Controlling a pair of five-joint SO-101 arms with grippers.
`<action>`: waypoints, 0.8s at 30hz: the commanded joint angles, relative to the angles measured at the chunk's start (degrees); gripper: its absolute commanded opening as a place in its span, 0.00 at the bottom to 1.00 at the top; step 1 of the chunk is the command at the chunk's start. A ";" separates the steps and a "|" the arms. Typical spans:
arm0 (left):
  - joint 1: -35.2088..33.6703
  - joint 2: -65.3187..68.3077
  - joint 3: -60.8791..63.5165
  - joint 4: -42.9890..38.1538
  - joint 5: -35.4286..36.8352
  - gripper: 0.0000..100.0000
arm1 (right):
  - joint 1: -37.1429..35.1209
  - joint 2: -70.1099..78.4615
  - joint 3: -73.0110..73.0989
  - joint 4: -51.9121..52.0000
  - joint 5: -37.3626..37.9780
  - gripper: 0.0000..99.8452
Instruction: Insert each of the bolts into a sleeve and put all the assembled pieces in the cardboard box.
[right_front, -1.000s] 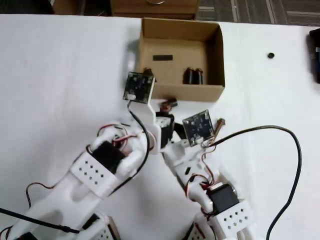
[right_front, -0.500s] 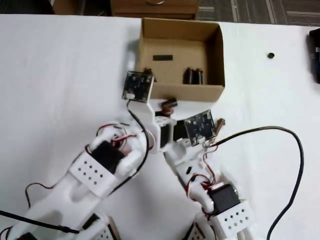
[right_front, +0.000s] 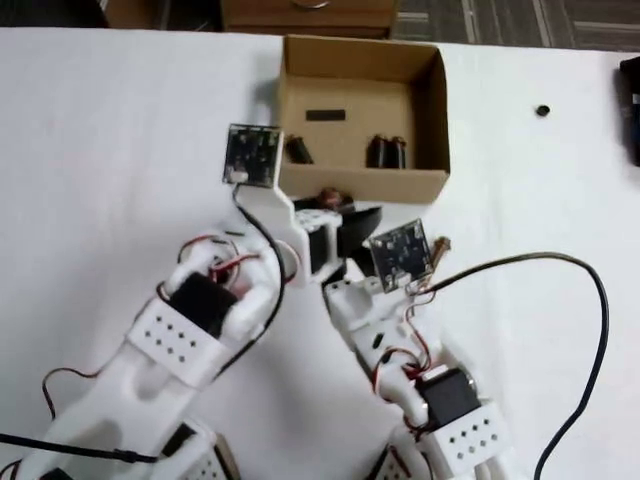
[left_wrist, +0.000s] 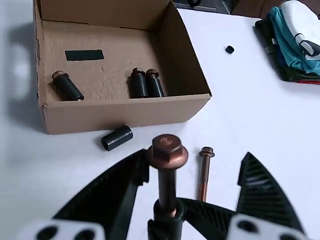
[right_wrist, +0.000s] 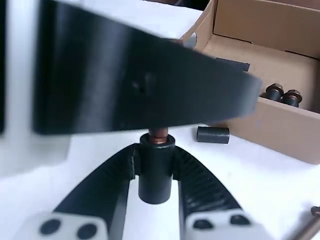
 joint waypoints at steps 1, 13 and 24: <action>0.70 -1.05 1.01 -1.58 0.00 0.29 | 0.22 -1.45 -3.34 -1.19 -0.18 0.02; 4.75 -1.05 3.91 -2.90 -0.18 0.30 | 3.47 -1.19 -5.71 -1.10 -0.18 0.02; -11.69 -3.96 -12.44 -5.27 -0.09 0.30 | 3.47 -1.01 -5.36 2.24 -0.18 0.02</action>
